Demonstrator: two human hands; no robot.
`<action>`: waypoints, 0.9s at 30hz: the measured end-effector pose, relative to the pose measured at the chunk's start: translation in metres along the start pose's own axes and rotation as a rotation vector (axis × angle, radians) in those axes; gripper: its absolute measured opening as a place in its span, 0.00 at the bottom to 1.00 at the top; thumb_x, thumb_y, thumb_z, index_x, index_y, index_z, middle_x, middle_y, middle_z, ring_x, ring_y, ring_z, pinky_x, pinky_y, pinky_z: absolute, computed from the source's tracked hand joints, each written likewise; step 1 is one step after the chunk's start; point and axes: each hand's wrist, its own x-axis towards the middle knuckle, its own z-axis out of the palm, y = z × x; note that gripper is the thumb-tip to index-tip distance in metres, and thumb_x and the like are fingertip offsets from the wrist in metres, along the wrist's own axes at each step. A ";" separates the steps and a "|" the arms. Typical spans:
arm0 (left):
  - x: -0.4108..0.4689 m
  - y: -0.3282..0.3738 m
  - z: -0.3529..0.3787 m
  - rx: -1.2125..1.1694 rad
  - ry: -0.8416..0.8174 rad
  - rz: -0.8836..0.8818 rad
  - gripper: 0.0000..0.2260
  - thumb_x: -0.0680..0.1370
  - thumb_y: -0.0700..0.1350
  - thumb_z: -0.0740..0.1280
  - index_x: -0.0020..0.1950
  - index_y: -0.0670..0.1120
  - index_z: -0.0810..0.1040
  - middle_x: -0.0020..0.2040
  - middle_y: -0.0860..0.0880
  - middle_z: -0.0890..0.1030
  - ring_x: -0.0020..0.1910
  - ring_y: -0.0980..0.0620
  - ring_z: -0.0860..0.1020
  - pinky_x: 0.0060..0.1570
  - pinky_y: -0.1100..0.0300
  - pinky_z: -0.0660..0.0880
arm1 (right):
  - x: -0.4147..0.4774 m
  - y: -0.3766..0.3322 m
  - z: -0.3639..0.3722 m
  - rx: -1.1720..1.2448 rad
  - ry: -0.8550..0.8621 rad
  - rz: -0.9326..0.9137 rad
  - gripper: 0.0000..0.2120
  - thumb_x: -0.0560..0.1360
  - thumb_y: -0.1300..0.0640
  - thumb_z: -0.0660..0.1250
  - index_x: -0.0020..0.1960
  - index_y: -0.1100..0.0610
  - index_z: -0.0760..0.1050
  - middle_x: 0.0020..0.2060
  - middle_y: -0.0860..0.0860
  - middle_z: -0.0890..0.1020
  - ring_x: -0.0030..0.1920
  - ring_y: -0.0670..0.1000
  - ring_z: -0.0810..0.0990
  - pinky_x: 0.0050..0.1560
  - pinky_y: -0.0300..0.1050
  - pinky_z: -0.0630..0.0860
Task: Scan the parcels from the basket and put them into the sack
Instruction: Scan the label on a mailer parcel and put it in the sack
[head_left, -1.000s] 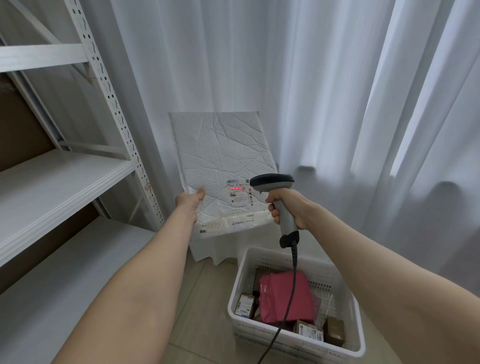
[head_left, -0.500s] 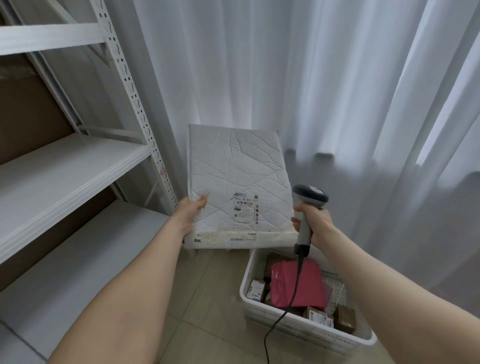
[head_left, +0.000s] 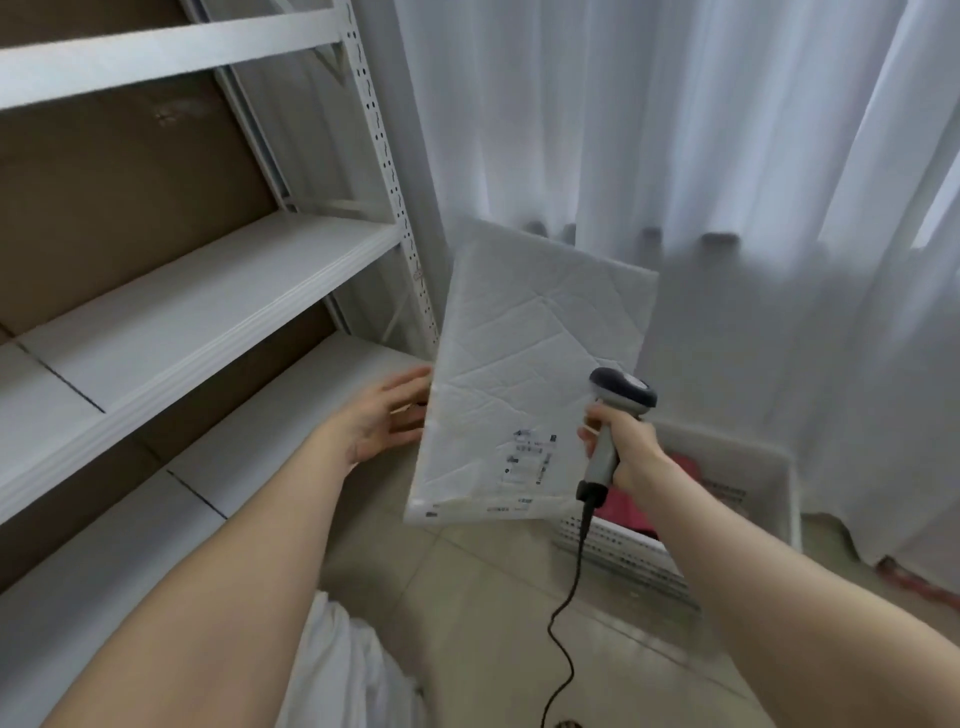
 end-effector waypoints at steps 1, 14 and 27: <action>-0.011 -0.006 -0.009 0.009 0.046 0.004 0.11 0.79 0.42 0.65 0.61 0.48 0.78 0.49 0.49 0.84 0.49 0.50 0.82 0.52 0.50 0.79 | -0.009 0.011 0.006 -0.008 -0.021 0.010 0.07 0.74 0.66 0.69 0.51 0.61 0.75 0.41 0.55 0.79 0.36 0.51 0.79 0.28 0.40 0.75; -0.034 -0.160 -0.019 0.016 0.241 -0.267 0.13 0.80 0.38 0.63 0.64 0.43 0.76 0.43 0.50 0.78 0.40 0.54 0.76 0.46 0.57 0.75 | -0.043 0.179 0.022 -0.132 0.007 0.230 0.15 0.75 0.65 0.67 0.61 0.61 0.73 0.53 0.57 0.77 0.49 0.56 0.78 0.41 0.51 0.77; 0.012 -0.326 0.056 0.138 0.073 -0.513 0.12 0.79 0.36 0.63 0.62 0.43 0.76 0.41 0.50 0.77 0.38 0.56 0.75 0.38 0.62 0.74 | -0.012 0.291 -0.100 -0.031 0.238 0.348 0.06 0.74 0.66 0.67 0.51 0.61 0.75 0.45 0.55 0.79 0.45 0.54 0.79 0.39 0.48 0.79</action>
